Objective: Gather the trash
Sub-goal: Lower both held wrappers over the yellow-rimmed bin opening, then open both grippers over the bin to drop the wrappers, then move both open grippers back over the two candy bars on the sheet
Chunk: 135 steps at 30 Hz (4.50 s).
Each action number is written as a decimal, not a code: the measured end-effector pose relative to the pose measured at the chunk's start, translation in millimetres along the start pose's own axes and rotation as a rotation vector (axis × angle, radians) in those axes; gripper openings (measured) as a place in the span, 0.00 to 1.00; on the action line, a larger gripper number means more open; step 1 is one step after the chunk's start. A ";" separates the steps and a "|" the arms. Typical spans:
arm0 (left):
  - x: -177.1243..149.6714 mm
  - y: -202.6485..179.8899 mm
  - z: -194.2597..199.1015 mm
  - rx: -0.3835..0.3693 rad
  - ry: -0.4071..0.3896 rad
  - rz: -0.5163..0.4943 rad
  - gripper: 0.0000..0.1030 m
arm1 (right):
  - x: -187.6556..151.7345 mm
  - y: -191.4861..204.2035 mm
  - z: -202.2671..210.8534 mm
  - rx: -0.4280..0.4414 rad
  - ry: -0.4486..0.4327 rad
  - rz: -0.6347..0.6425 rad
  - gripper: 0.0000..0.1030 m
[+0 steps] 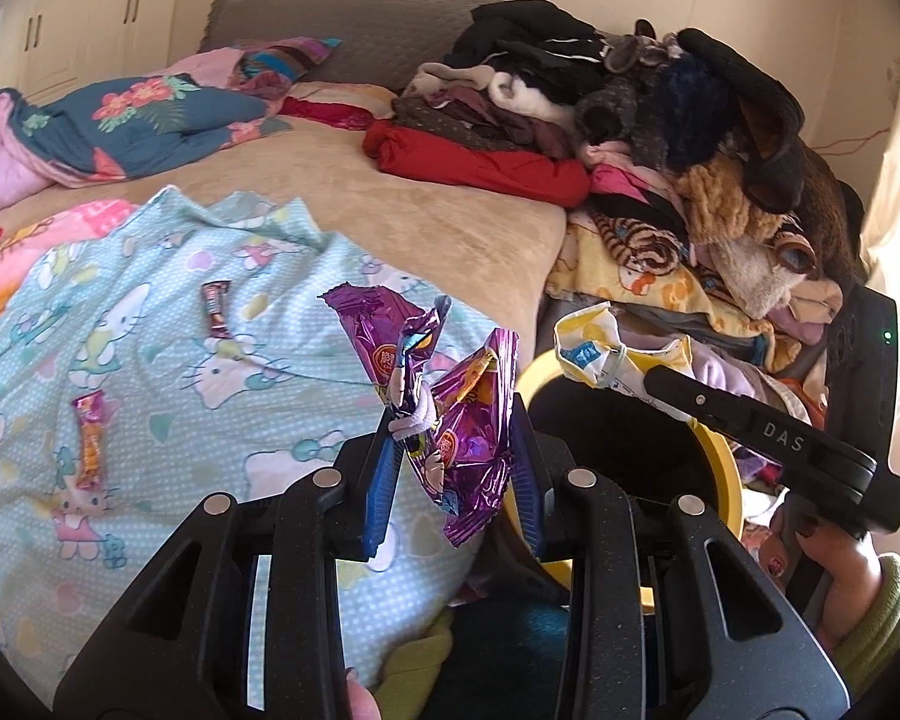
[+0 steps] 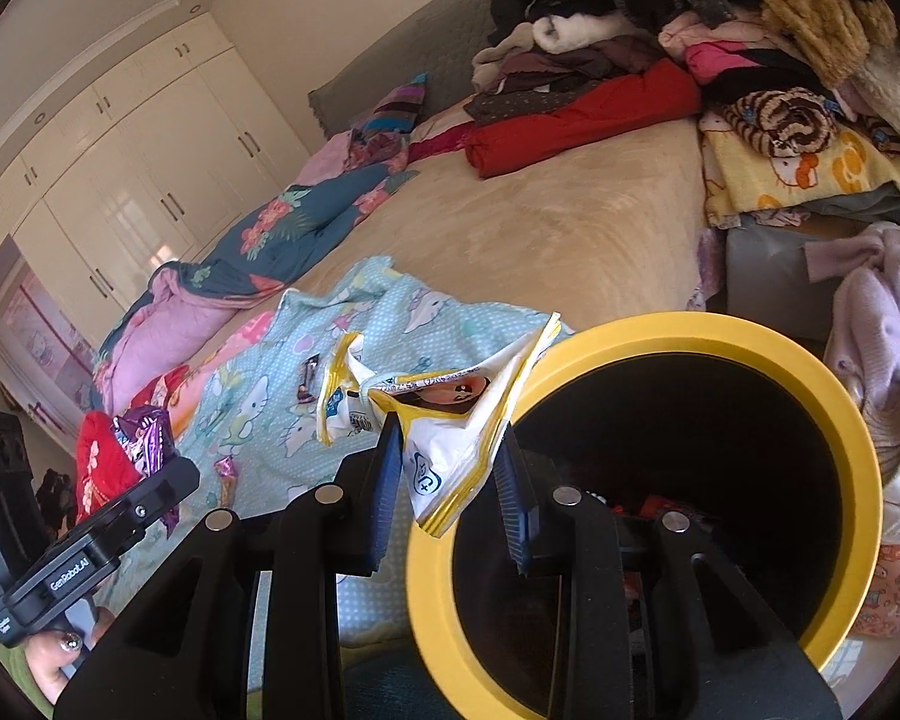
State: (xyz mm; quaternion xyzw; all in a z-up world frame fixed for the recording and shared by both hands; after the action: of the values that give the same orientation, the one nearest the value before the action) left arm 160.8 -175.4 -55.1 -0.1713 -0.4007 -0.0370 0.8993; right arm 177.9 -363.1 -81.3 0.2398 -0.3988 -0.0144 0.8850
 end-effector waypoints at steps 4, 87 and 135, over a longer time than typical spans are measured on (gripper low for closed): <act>-2.4 -15.0 -4.2 -0.020 0.008 -0.026 0.26 | 2.3 -16.7 8.6 -0.023 -0.016 -0.027 0.28; 6.9 24.3 -23.5 0.051 -0.021 0.030 0.89 | 11.7 -1.5 6.9 -0.081 -0.030 0.051 0.79; -33.1 248.8 -11.1 0.281 0.023 0.392 0.55 | -3.6 200.5 -229.0 0.142 0.254 0.429 0.79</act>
State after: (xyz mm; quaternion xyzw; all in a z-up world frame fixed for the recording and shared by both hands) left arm 196.9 52.1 -155.6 -0.1185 -0.3507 0.1923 0.9089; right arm 305.4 -90.3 -126.3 0.2110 -0.3262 0.2320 0.8918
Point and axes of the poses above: each gripper's, at about its wrist camera, not at the fingertips, and z roughly against the way its jaws point, y to its left, x to its top, the point moved 8 cm from there along -z, roughly the way its jaws point, and after that the axes turned 3 degrees about z, right-handed, at the moved point
